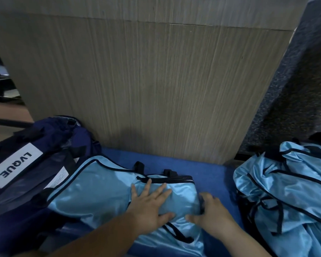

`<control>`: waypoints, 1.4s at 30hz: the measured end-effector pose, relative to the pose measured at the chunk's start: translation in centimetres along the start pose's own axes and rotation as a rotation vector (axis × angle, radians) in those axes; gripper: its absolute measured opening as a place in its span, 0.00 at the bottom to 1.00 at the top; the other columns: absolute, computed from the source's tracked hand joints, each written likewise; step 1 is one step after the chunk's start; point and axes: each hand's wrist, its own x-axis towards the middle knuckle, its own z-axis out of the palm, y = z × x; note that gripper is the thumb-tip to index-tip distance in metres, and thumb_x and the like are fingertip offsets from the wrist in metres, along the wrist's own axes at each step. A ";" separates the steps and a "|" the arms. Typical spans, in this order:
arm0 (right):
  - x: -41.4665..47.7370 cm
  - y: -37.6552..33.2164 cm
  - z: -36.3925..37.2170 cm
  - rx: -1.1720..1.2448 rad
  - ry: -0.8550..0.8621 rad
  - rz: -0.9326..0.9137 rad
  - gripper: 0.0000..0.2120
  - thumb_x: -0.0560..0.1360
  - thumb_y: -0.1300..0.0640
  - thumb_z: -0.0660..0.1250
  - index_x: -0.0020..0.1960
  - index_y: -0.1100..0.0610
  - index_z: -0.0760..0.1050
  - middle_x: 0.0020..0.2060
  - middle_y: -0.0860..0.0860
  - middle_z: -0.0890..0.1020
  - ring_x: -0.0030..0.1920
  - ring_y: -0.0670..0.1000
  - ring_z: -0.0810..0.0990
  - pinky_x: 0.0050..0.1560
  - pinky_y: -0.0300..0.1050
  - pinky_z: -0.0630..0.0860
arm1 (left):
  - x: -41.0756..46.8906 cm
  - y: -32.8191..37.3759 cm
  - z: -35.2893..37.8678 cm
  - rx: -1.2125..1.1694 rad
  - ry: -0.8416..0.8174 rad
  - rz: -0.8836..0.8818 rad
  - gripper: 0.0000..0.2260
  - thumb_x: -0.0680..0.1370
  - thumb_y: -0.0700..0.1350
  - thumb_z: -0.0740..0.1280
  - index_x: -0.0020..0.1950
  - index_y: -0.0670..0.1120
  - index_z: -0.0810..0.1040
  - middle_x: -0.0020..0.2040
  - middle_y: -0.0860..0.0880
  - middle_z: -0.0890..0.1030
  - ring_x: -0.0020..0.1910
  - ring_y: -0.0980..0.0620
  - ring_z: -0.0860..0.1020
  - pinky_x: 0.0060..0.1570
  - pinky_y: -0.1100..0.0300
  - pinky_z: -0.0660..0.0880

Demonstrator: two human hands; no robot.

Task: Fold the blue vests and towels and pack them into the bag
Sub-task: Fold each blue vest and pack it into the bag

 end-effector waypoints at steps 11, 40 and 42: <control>-0.2 -0.6 2.9 0.420 0.027 0.184 0.14 0.71 0.47 0.74 0.52 0.54 0.82 0.42 0.47 0.86 0.42 0.47 0.85 0.49 0.45 0.81 | 0.0 -0.2 -0.6 -0.040 -0.025 0.039 0.34 0.75 0.73 0.46 0.78 0.64 0.41 0.78 0.63 0.39 0.76 0.48 0.31 0.66 0.29 0.29; -4.2 -7.4 -4.3 0.827 0.531 0.436 0.17 0.82 0.72 0.46 0.66 0.82 0.55 0.67 0.78 0.62 0.69 0.75 0.62 0.71 0.66 0.50 | 1.5 1.0 -4.5 -0.451 0.008 0.310 0.27 0.82 0.57 0.58 0.79 0.56 0.54 0.80 0.54 0.53 0.79 0.52 0.47 0.75 0.46 0.40; -4.0 -7.0 -6.6 0.956 0.588 0.465 0.16 0.77 0.62 0.66 0.58 0.74 0.74 0.55 0.76 0.75 0.57 0.71 0.77 0.65 0.61 0.69 | 1.7 1.0 -4.1 -0.490 0.010 0.303 0.27 0.82 0.56 0.59 0.79 0.55 0.56 0.79 0.53 0.55 0.78 0.52 0.51 0.76 0.51 0.47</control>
